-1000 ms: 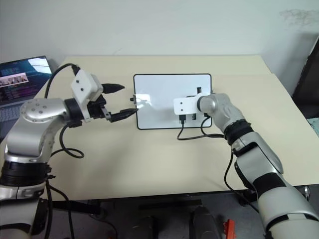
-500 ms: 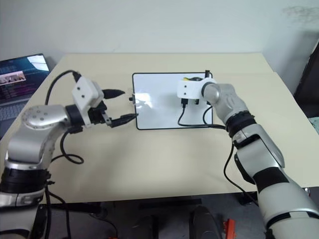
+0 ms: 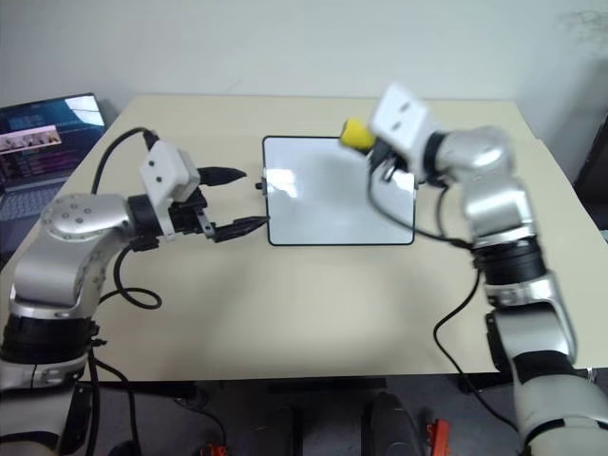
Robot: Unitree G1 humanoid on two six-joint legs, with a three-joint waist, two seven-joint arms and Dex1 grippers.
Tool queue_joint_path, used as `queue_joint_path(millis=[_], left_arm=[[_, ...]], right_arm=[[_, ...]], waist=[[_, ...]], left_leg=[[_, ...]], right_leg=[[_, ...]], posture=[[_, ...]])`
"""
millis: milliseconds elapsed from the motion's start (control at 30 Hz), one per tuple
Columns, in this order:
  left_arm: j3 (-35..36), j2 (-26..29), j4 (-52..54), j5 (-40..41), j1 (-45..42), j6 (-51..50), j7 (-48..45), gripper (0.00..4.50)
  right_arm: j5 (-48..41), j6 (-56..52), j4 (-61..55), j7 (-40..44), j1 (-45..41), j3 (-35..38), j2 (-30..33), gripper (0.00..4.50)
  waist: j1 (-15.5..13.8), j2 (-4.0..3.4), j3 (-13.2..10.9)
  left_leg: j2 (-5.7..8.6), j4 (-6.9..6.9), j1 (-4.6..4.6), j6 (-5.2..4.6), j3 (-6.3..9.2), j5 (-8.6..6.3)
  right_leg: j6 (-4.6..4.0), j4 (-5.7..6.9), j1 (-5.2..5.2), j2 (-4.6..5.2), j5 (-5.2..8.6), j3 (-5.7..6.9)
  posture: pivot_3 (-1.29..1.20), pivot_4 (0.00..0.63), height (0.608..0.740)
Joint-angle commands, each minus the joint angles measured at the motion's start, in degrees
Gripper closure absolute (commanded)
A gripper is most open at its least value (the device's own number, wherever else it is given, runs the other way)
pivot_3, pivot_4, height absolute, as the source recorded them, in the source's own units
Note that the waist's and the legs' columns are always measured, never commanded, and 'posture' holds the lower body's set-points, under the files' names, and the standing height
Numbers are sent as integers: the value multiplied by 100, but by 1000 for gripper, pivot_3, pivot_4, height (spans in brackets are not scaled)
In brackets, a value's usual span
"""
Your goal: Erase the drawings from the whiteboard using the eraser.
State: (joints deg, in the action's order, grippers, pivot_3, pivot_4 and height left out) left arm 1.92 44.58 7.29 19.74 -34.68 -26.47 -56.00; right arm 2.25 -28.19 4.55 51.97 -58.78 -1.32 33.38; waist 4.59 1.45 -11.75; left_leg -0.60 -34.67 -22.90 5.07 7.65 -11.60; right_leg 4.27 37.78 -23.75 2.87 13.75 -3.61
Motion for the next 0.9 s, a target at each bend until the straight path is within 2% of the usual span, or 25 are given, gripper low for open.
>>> queue_joint_path(millis=[33, 233, 367, 667, 900], left_arm=[[-266, -236, 224, 309, -320, -193, -264, 0], [-858, -858, -54, 282, -656, -156, -489, 0], [-1312, -1369, -451, -71, -835, 161, -435, 0], [-1812, -2187, -1127, -629, -1050, 712, -290, 0], [-2009, -2604, -1596, -1079, -1094, 1091, -50, 0]], right_arm=[[-328, -859, -259, -306, 299, 861, 511, 3528], [-411, -1675, -523, -537, 1165, 1157, 1277, 3528], [-538, -2363, -916, -439, 1877, 1124, 1735, 3528], [-923, -3500, -1306, -854, 2549, 1534, 1936, 3528], [-1156, -4074, -1279, -1084, 3164, 1895, 2014, 3528]], waist=[[-56, 1, 0], [-127, -1, -1], [-108, -5, -2], [-116, -5, -3], [-169, -5, -2]], left_leg=[[0, -2, 0, 0, 0, 0], [3, -14, 1, 0, -10, 0], [3, -15, 3, 0, -17, 0], [4, -22, 4, 0, -21, 0], [6, -24, 2, 0, -19, 0]], right_leg=[[4, -3, 3, 0, 2, 0], [17, -12, 10, 4, 10, -6], [18, -11, 10, 3, 10, -13], [29, -11, 12, 3, 11, -19], [35, -20, 19, 5, 13, -17]], posture=[[0, 150, 740], [0, 150, 740], [0, 150, 740], [0, 150, 740], [0, 150, 740]])
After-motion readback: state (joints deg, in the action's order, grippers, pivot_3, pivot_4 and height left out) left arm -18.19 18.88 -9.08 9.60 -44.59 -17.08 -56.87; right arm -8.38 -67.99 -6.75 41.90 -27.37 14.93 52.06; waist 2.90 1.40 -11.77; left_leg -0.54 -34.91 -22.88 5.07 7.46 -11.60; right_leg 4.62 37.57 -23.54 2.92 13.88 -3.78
